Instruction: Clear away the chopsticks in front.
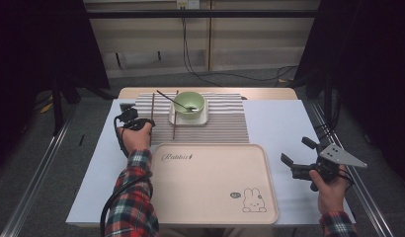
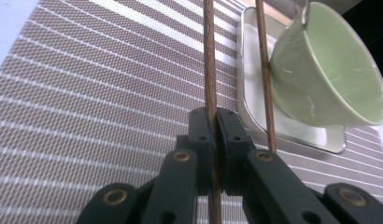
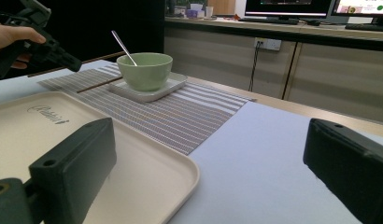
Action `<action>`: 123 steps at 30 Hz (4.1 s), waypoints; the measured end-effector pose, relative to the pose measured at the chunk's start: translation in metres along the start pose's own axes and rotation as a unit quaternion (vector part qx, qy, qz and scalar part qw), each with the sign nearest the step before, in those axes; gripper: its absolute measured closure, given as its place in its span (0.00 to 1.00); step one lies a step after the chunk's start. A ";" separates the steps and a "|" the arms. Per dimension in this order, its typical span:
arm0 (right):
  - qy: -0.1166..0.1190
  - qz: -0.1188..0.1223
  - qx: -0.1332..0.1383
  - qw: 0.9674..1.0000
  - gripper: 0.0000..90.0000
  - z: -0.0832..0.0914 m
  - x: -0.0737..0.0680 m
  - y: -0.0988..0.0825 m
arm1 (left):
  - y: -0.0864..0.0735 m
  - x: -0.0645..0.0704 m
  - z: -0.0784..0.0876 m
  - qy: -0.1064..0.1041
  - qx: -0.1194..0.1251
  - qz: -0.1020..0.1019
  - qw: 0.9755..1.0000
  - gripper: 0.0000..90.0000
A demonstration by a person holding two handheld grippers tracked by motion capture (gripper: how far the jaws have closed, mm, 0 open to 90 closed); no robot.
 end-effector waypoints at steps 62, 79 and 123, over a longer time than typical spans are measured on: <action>0.006 -0.009 0.008 1.000 0.02 0.000 -0.005 0.002 | -0.111 0.003 0.093 -0.078 0.056 -0.009 0.995 0.95; 0.007 -0.007 0.008 1.000 0.02 -0.001 -0.006 0.002 | -0.144 0.002 0.095 -0.077 0.035 -0.012 0.996 0.95; 0.009 -0.010 0.009 1.000 0.02 -0.004 -0.006 0.002 | -0.184 0.005 0.108 -0.076 0.013 -0.035 0.996 0.95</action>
Point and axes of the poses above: each handheld gripper's, and its own axes: z roughly backward along the jaws, y roughly out of its top, x roughly to its right, the point moved 7 cm from there along -z, roughly forward along the jaws, and after that the axes turned 2 degrees about -x, right-handed, at the moved point
